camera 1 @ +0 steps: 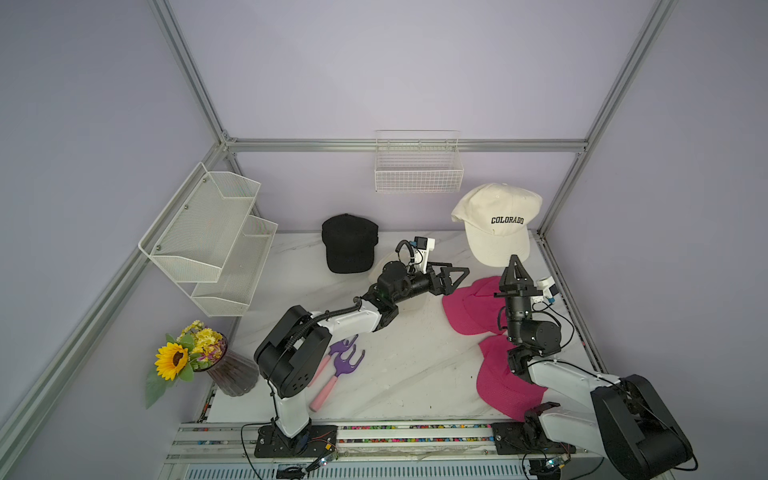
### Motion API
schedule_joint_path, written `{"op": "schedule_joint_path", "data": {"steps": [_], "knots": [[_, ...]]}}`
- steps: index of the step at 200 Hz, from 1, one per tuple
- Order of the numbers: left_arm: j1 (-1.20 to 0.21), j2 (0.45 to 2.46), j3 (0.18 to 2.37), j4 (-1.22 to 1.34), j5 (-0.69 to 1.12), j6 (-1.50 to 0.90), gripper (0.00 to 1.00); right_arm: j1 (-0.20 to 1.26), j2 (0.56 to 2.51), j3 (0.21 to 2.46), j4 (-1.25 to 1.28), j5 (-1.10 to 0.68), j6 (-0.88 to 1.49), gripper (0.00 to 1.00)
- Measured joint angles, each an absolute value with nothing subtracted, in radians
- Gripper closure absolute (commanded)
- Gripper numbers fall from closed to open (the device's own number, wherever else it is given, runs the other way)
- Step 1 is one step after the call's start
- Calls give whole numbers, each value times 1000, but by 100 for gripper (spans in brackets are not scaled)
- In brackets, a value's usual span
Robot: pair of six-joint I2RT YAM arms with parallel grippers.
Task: Stack the baseball caps by color
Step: Pick up the baseball cap at the corner of the board.
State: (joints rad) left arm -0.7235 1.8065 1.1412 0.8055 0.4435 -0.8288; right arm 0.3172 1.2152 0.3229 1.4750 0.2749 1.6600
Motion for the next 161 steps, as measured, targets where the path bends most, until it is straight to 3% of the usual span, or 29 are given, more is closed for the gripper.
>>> {"op": "schedule_joint_path", "data": {"steps": [47, 104, 118, 138, 161], "knots": [[-722, 1806, 1181, 804, 429, -800, 0, 408, 1229, 323, 1462, 370, 1667, 100], [-719, 1820, 1278, 779, 422, -775, 12, 469, 1229, 306, 1442, 424, 1654, 100], [-719, 1822, 1289, 779, 423, -782, 24, 477, 1229, 306, 1437, 434, 1637, 100], [-719, 1832, 1300, 778, 424, -791, 55, 487, 1245, 306, 1447, 442, 1620, 100], [-719, 1850, 1308, 765, 422, -796, 78, 496, 1277, 306, 1443, 447, 1601, 100]]}}
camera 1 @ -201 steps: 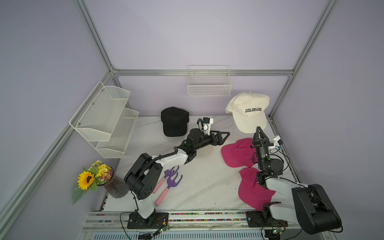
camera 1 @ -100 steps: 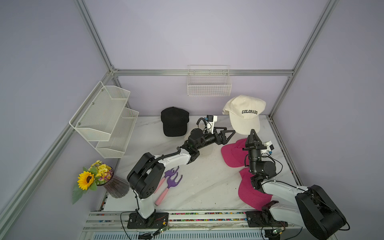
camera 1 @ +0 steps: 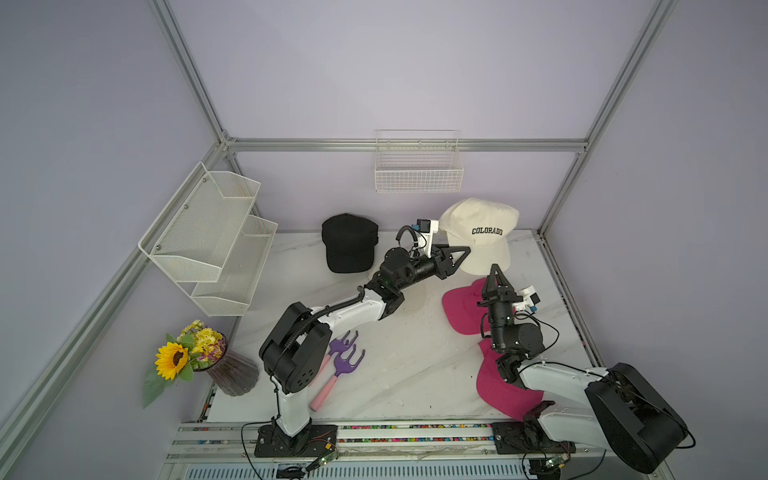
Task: Stack the baseball caps by color
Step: Pick up the baseball cap at the corner of the board.
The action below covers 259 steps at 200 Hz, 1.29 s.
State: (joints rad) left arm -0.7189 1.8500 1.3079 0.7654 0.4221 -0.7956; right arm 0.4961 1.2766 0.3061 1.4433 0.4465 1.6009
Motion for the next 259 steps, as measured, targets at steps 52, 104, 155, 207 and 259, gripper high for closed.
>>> {"op": "schedule_joint_path", "data": {"steps": [52, 104, 155, 207, 259], "knots": [[-707, 1837, 1304, 736, 444, -796, 100, 493, 1275, 304, 1426, 427, 1294, 75], [-657, 1663, 1158, 640, 461, -571, 100, 350, 1213, 294, 1351, 175, 913, 21], [-554, 1522, 1035, 354, 442, -263, 100, 238, 1151, 395, 1282, -25, 591, 3], [-465, 1408, 1008, 62, 461, 12, 100, 236, 1150, 535, 1133, -242, 243, 3], [-384, 1311, 1015, -123, 584, 235, 99, 235, 1137, 556, 1016, -363, -14, 5]]}}
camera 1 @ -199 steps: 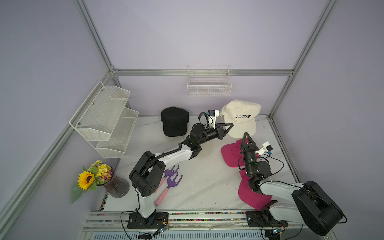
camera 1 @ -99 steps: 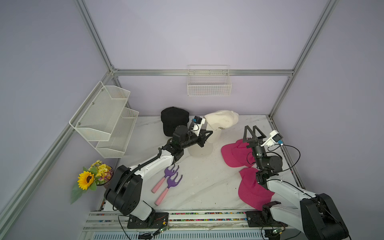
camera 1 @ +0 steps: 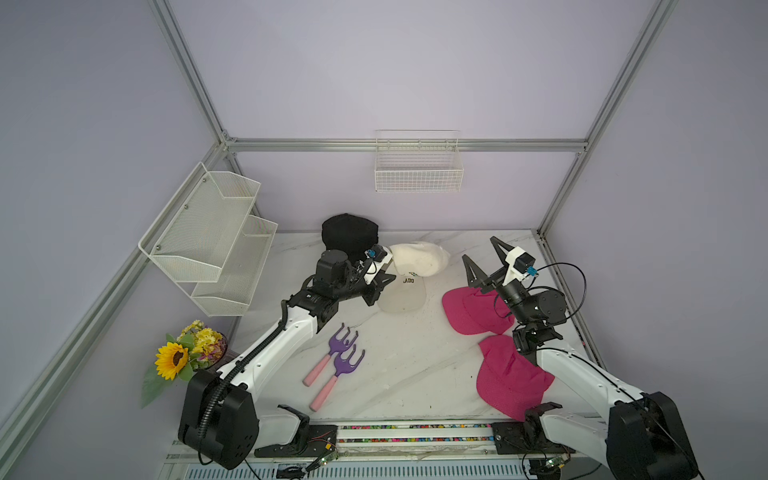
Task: Stack the baseball caps by color
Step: Pick up the baseball cap at the corner of the board.
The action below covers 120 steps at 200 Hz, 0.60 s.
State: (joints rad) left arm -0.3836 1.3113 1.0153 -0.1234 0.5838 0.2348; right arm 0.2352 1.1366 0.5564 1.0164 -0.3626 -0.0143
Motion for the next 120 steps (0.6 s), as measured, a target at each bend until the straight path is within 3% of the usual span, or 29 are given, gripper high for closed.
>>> {"op": "schedule_joint_path", "data": {"steps": [68, 120], "knots": [[-329, 1311, 1100, -365, 714, 543, 99, 232, 1105, 706, 641, -623, -382, 7], [-303, 1309, 1118, -411, 730, 727, 100, 232, 1138, 768, 376, -710, -537, 12]]}}
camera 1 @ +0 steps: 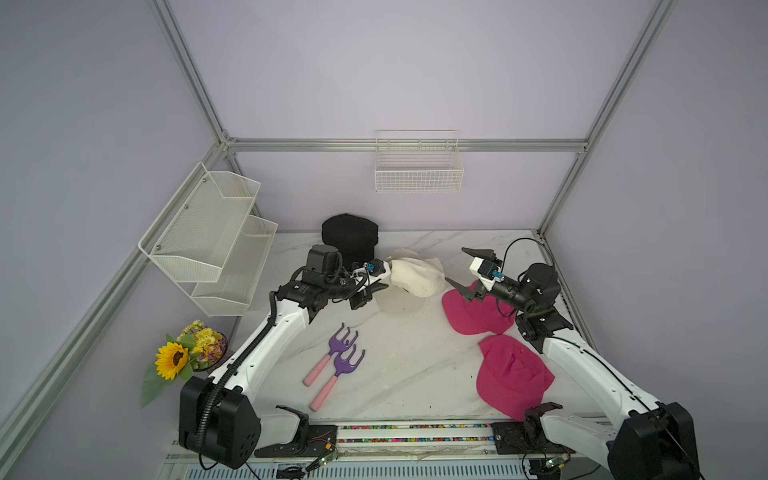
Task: Stack the baseball caps by color
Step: Pick up the baseball cap at the corner of the board.
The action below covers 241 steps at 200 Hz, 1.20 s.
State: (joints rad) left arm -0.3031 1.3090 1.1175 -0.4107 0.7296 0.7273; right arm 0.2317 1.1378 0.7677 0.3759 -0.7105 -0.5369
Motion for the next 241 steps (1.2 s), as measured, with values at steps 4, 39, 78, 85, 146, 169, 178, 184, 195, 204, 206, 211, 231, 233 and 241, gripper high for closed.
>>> {"op": "schedule_joint_path", "data": {"steps": [4, 39, 78, 85, 146, 169, 178, 184, 195, 204, 206, 211, 231, 233, 241], "knots": [[-302, 1309, 1118, -410, 729, 736, 100, 232, 1144, 773, 362, -715, -540, 12], [-293, 1309, 1122, -408, 735, 808, 100, 232, 1206, 803, 270, -756, -593, 13], [-293, 1310, 1126, -381, 757, 836, 100, 232, 1290, 839, 210, -816, -635, 15], [-292, 1311, 1127, -374, 760, 839, 100, 232, 1308, 848, 205, -830, -643, 15], [-292, 1362, 1184, -352, 783, 824, 100, 232, 1359, 862, 224, -963, -672, 17], [-292, 1388, 1208, -353, 784, 815, 100, 241, 1359, 860, 253, -991, -675, 18], [-292, 1397, 1218, -353, 785, 811, 100, 245, 1359, 858, 263, -995, -675, 18], [-292, 1403, 1224, -353, 785, 805, 100, 249, 1358, 858, 269, -997, -675, 19], [-292, 1410, 1231, -354, 787, 803, 100, 255, 1357, 858, 278, -1000, -675, 19], [-290, 1417, 1237, -357, 798, 802, 100, 260, 1357, 857, 286, -1000, -675, 20], [-290, 1419, 1240, -358, 802, 802, 100, 260, 1357, 856, 288, -1000, -675, 20], [-290, 1425, 1245, -358, 810, 802, 100, 263, 1358, 855, 292, -1000, -675, 21], [-290, 1448, 1261, -361, 842, 804, 100, 282, 1377, 855, 328, -1002, -674, 24], [-290, 1449, 1261, -361, 845, 804, 100, 283, 1380, 855, 331, -1001, -674, 24], [-290, 1452, 1261, -367, 853, 805, 100, 290, 1399, 856, 341, -1002, -674, 25]]}}
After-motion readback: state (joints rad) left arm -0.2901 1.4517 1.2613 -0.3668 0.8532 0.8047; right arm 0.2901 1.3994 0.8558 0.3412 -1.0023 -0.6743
